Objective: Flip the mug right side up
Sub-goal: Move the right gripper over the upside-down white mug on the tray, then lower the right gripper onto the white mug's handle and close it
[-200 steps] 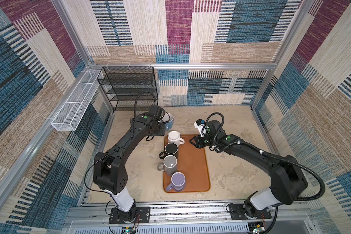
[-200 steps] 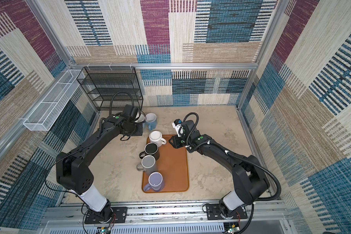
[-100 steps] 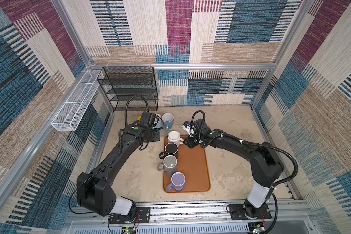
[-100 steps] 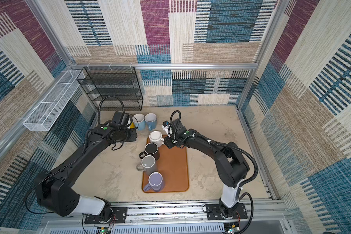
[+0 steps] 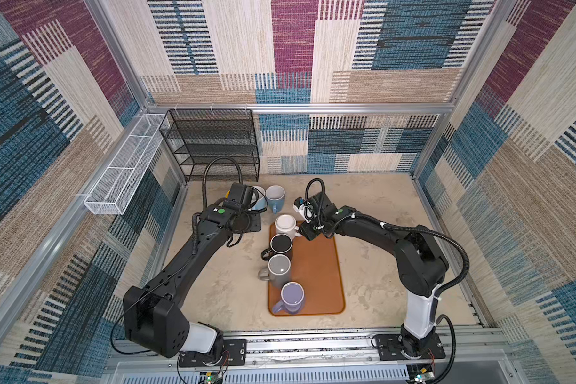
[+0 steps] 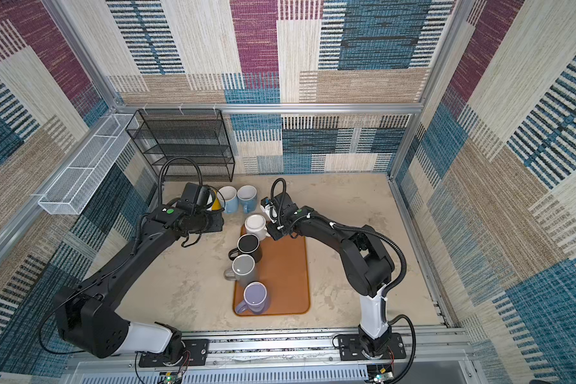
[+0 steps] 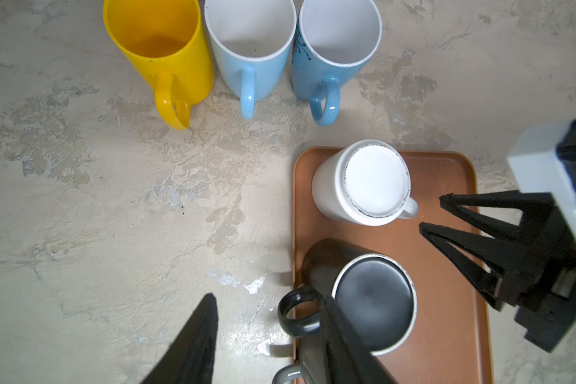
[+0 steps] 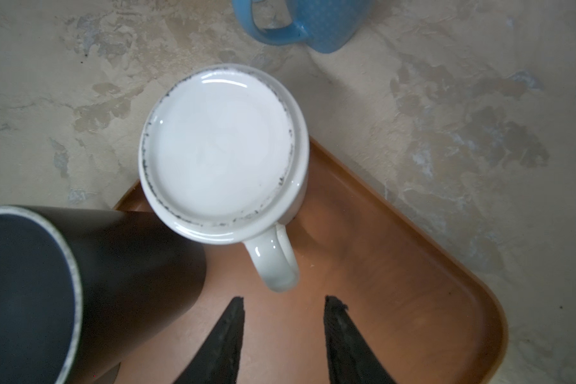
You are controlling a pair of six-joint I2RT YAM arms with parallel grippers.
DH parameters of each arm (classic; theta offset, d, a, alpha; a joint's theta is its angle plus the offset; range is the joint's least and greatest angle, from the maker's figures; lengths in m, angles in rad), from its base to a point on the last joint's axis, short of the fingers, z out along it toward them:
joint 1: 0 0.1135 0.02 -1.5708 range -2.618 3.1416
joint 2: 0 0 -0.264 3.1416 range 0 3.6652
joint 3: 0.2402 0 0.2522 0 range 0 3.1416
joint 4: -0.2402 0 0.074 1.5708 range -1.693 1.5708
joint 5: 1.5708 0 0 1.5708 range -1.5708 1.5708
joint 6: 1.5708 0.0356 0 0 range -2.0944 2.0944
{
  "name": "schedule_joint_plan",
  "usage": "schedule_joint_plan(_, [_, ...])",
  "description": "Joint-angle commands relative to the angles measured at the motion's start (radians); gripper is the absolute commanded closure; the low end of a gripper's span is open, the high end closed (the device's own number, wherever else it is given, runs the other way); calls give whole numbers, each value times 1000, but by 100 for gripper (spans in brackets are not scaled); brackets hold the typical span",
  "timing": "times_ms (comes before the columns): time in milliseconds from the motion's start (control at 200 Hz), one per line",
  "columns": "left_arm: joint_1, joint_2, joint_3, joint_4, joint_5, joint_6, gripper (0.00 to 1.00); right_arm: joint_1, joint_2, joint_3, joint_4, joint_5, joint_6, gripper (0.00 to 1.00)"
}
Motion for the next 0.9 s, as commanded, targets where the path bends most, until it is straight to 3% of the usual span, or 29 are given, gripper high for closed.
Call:
schedule_joint_plan(0, [3, -1, 1, -1, 5, -1, 53, 2, 27, 35, -26, 32, -57, 57])
schedule_joint_plan(616, [13, 16, 0, 0, 13, 13, 53, 19, 125, 152, -94, -49, -131, 61])
schedule_joint_plan(897, [13, 16, 0, 2, 18, 17, 54, 32, 140, 152, -102, -54, -122, 70])
